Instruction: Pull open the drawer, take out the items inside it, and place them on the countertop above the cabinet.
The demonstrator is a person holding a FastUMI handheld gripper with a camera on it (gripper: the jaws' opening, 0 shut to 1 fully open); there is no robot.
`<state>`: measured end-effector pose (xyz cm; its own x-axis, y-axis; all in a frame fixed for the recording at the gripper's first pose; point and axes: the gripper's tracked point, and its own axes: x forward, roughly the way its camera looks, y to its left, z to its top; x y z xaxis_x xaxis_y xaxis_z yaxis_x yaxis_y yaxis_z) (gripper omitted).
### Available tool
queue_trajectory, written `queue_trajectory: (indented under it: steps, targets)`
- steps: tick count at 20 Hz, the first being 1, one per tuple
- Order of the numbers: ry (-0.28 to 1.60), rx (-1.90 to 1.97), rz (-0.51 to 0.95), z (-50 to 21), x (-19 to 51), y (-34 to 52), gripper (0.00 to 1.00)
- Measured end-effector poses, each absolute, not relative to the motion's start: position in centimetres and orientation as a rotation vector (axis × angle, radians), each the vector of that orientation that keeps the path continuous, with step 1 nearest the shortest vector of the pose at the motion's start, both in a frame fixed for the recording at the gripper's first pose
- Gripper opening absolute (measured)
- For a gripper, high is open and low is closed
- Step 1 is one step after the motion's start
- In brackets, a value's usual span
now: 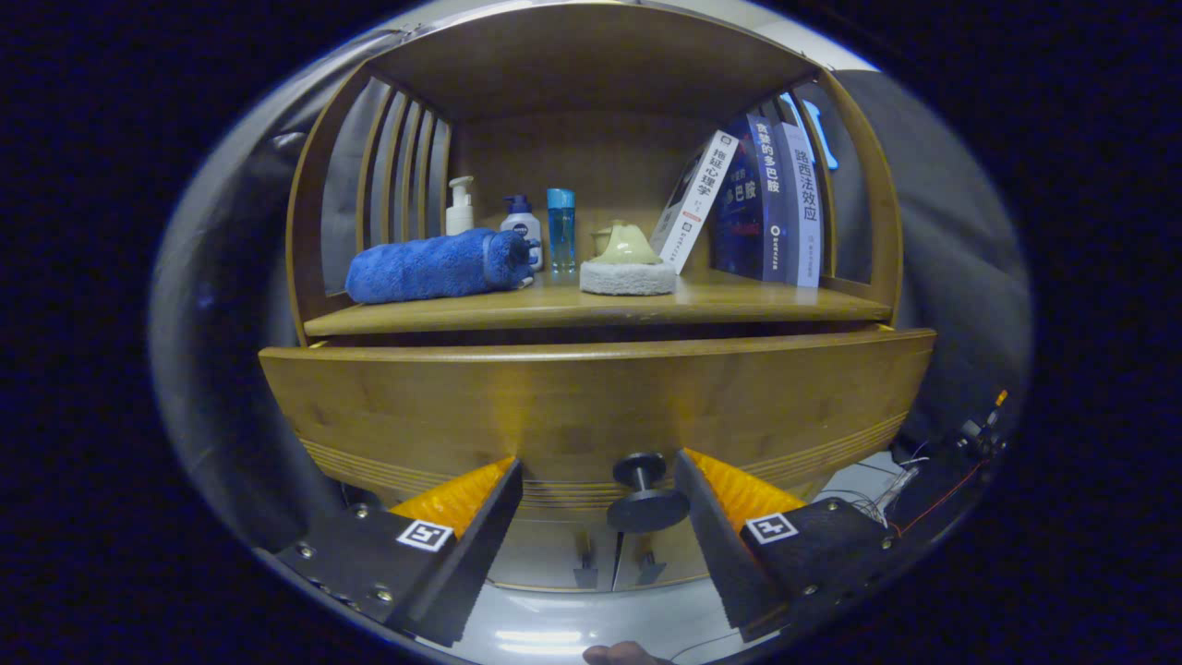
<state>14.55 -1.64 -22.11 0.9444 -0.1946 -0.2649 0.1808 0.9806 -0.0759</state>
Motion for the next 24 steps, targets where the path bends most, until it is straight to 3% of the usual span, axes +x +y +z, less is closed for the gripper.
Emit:
queue_trajectory:
  steps: [14, 24]
  targets:
    - [0.165, -0.124, -0.247, -22.0, 18.1, -1.9, 0.99]
    - [0.146, -0.072, -0.256, -19.9, 15.2, -1.3, 0.99]
